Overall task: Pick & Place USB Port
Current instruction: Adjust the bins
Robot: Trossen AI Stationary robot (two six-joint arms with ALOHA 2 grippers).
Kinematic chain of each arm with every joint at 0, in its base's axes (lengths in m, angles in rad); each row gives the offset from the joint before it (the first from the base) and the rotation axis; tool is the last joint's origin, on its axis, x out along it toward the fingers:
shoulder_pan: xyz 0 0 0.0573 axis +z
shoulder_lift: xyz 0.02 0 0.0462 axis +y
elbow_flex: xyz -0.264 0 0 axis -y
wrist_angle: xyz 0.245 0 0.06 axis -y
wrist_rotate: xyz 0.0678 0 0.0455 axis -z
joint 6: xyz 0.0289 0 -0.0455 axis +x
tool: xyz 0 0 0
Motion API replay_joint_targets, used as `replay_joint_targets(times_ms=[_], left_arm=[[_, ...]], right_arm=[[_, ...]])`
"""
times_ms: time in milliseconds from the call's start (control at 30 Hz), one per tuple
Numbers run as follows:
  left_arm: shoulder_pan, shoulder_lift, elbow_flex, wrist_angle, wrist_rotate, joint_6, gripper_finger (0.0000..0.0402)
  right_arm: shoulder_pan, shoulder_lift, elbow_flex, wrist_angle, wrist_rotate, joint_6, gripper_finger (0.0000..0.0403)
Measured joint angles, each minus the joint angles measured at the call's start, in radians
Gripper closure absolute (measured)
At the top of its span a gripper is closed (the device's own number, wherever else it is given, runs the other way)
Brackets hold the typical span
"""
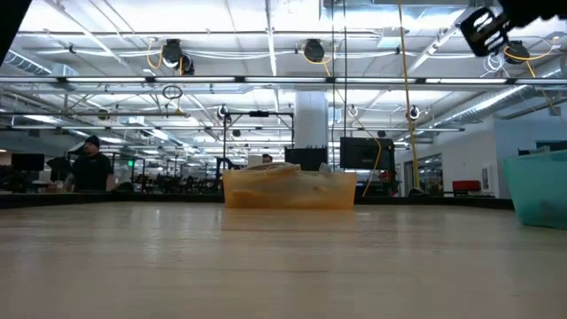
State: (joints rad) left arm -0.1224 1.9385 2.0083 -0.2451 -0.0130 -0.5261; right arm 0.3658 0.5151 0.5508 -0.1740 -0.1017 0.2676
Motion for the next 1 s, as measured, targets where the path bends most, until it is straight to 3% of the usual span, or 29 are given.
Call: replay_joint_targets(times_ms=[267,533,667,800,1000], left_arm=[[-0.015,-0.132,-0.001,-0.196,-0.048,0.074,0.0401],[-0.004,-0.215,-0.010,-0.385,-0.069,0.167,0.0401],[0.047,-0.215,-0.010,-0.681,-0.169,0.102,0.0401],[0.134,-0.171,-0.058,-0.864,-0.126,0.103,0.0401],[0.278,-0.173,-0.350,-0.580,0.111,0.149,0.0401]], right_arm=[[-0.125,-0.024,-0.220,0.236,-0.008,0.065,0.0403],[-0.264,-0.025,-0.372,0.507,-0.085,0.175,0.0403],[-0.289,-0.025,-0.385,0.572,-0.083,0.214,0.0403],[-0.290,-0.025,-0.374,0.645,-0.081,0.194,0.0403],[-0.322,-0.023,-0.333,0.651,-0.080,0.184,0.0403]])
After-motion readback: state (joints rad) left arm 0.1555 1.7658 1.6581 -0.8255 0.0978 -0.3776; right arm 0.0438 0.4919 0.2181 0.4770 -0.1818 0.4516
